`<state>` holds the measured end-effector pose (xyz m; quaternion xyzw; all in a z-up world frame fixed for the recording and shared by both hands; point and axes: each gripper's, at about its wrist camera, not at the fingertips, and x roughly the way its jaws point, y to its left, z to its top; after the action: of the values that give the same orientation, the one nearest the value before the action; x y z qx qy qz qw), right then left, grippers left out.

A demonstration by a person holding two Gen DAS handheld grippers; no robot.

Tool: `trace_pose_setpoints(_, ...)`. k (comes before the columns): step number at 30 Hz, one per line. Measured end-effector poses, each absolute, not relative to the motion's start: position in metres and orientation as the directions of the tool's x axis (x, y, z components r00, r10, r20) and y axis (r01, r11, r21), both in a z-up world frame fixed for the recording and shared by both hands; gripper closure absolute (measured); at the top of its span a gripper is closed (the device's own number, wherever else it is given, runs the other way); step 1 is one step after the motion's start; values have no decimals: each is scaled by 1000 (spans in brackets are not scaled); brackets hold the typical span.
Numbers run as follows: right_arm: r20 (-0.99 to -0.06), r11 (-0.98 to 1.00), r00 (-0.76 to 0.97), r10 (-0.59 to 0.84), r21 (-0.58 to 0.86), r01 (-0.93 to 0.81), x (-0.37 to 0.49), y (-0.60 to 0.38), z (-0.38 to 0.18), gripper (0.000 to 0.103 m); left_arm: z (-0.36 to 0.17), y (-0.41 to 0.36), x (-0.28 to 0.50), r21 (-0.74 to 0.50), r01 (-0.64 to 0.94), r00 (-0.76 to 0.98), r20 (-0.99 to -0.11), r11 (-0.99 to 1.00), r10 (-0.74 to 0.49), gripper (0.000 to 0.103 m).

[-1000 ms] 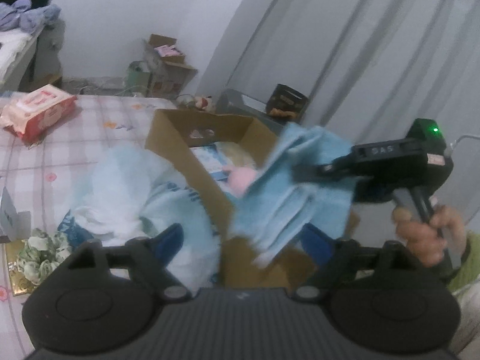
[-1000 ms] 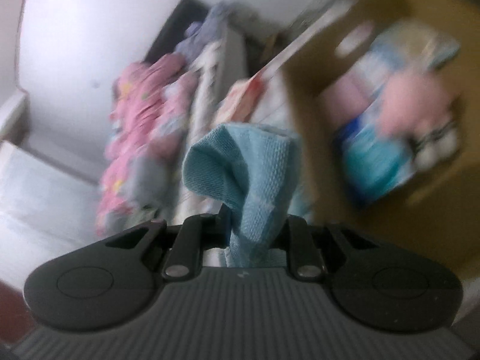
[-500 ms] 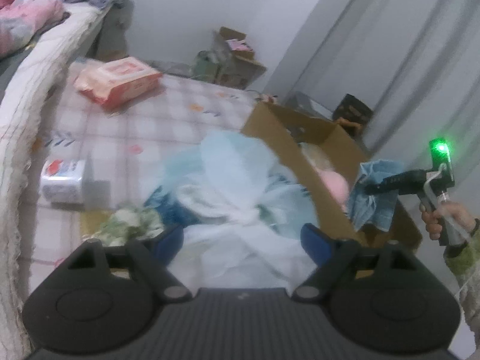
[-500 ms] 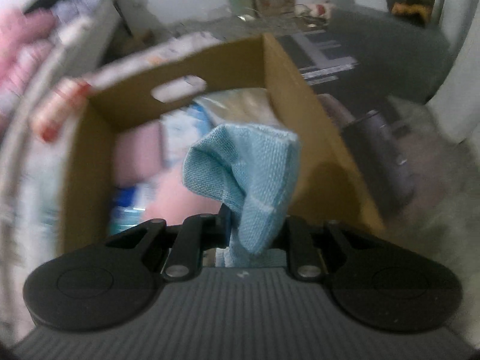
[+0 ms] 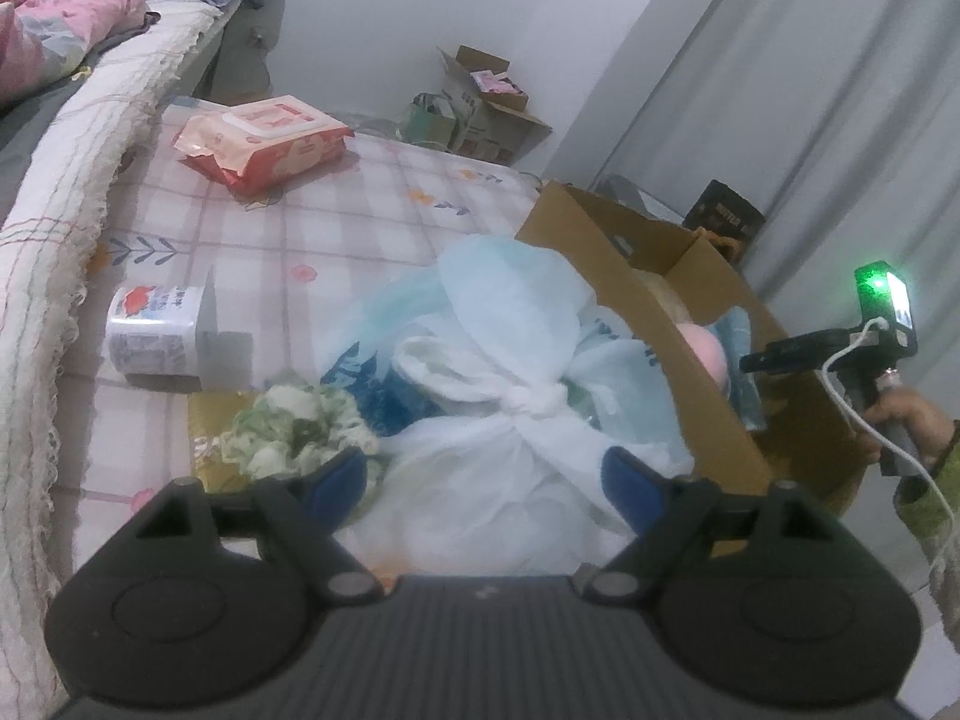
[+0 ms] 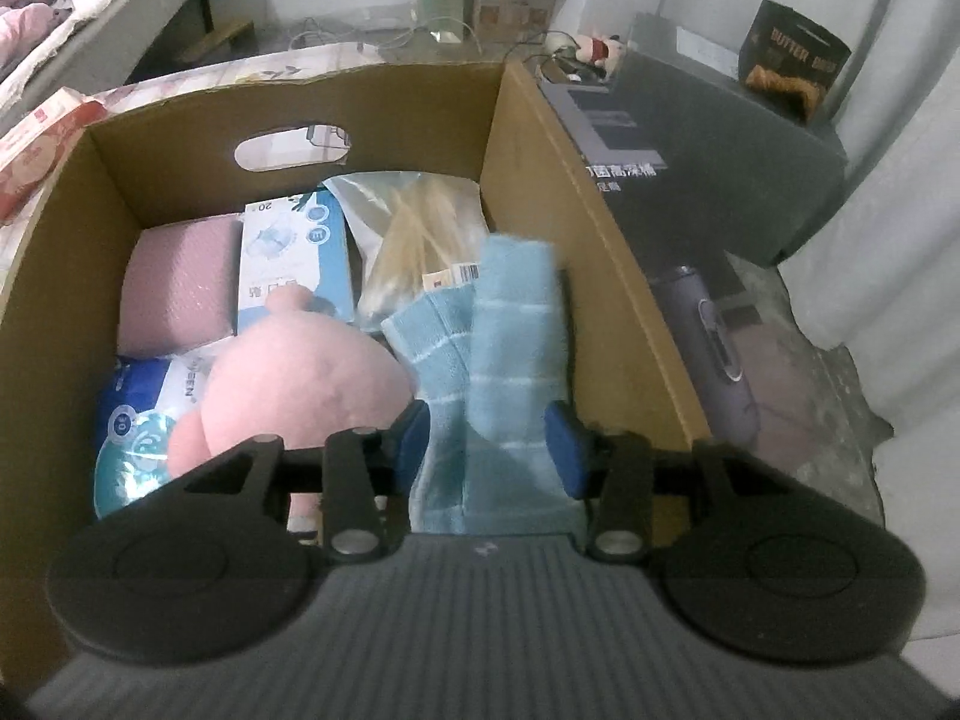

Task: Organize soft objects
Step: 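Open the right gripper to release the towel and withdraw, then reach the right gripper to the orange-and-white striped socks and close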

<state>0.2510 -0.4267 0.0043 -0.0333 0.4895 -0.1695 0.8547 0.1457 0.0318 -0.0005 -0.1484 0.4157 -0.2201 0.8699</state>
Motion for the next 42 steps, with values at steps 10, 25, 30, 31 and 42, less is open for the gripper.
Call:
trace_pose_setpoints(10, -896, 947, 384, -223, -106, 303, 255, -437, -29, 71, 2, 50, 125, -387, 217, 589, -680, 896, -436, 17)
trace_pose_setpoints(25, -740, 949, 653, 165, 299, 99, 150, -334, 74, 61, -4, 51, 89, -314, 256, 577, -710, 914, -405, 17)
trace_pose_setpoints(30, -710, 910, 617, 340, 415, -23, 145, -282, 77, 61, -6, 51, 77, -291, 266, 579, -714, 919, -394, 17)
trace_pose_setpoints(31, -704, 900, 606, 371, 434, -47, 144, -272, 76, 60, -8, 50, 75, -287, 268, 577, -716, 920, -392, 17)
trace_pose_setpoints(42, -744, 831, 381, 549, 536, -150, 160, -168, 12, 60, -26, 51, 67, -339, 244, 539, -732, 909, -418, 26)
